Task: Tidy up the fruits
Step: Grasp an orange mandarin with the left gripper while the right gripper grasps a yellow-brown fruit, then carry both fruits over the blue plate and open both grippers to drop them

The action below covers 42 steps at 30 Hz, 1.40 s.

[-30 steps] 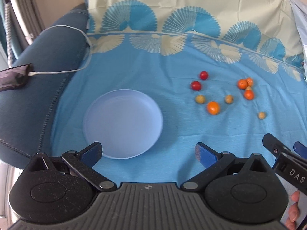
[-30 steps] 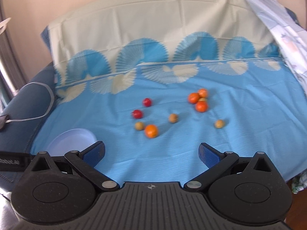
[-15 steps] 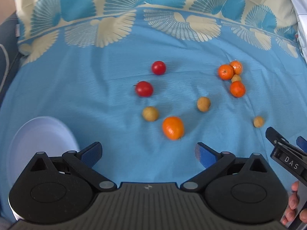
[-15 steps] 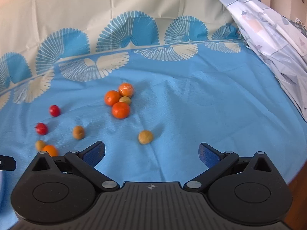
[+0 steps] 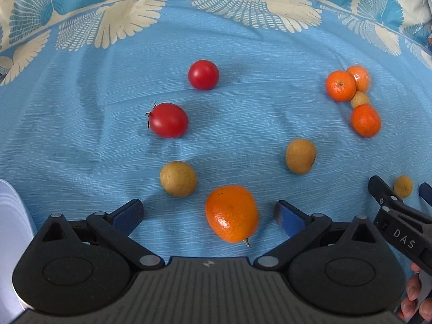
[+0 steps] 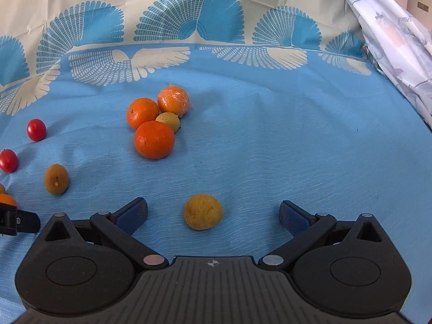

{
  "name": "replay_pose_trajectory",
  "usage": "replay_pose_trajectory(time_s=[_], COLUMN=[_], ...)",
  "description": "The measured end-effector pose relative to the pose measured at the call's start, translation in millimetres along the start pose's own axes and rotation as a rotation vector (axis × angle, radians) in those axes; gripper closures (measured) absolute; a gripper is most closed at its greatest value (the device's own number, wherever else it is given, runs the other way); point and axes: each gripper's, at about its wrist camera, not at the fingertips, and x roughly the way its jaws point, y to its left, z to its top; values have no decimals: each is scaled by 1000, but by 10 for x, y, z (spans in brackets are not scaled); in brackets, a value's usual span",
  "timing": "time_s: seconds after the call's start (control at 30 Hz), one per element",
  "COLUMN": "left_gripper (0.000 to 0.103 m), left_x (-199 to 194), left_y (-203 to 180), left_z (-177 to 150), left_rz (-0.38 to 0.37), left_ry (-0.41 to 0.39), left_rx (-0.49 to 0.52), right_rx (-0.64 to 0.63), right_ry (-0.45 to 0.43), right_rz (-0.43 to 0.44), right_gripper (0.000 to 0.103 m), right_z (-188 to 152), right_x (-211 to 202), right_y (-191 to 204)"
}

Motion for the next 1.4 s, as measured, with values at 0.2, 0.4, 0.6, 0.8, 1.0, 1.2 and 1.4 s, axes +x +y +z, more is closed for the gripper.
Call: replay_pose_trajectory(time_s=[0.2, 0.4, 0.6, 0.8, 1.0, 1.2, 1.4], left_gripper=[66, 66, 66, 66, 66, 66, 66], left_x=[-248, -598, -1397, -2183, -2810, -3187, -3410], left_y=[92, 110, 310, 690, 1220, 1699, 1988], left_z=[-9, -46, -241, -714, -1355, -1961, -2386], left_rz=[-98, -97, -105, -78, -15, 68, 75], left_ry=[3, -50, -151, -198, -217, -241, -275], left_rx=[-75, -64, -45, -57, -114, -175, -237], right_rx=[12, -35, 38, 38, 13, -88, -222], right_ry=[-1, -29, -84, -127, -113, -84, -83], right_rz=[-12, 12, 70, 237, 433, 586, 624], right_gripper=[44, 76, 76, 75, 75, 75, 75], right_z=[-41, -4, 126, 101, -15, -291, -550], right_x=[-153, -296, -921, -1871, -2709, -3340, -3710], right_y=[39, 120, 44, 180, 446, 911, 1269])
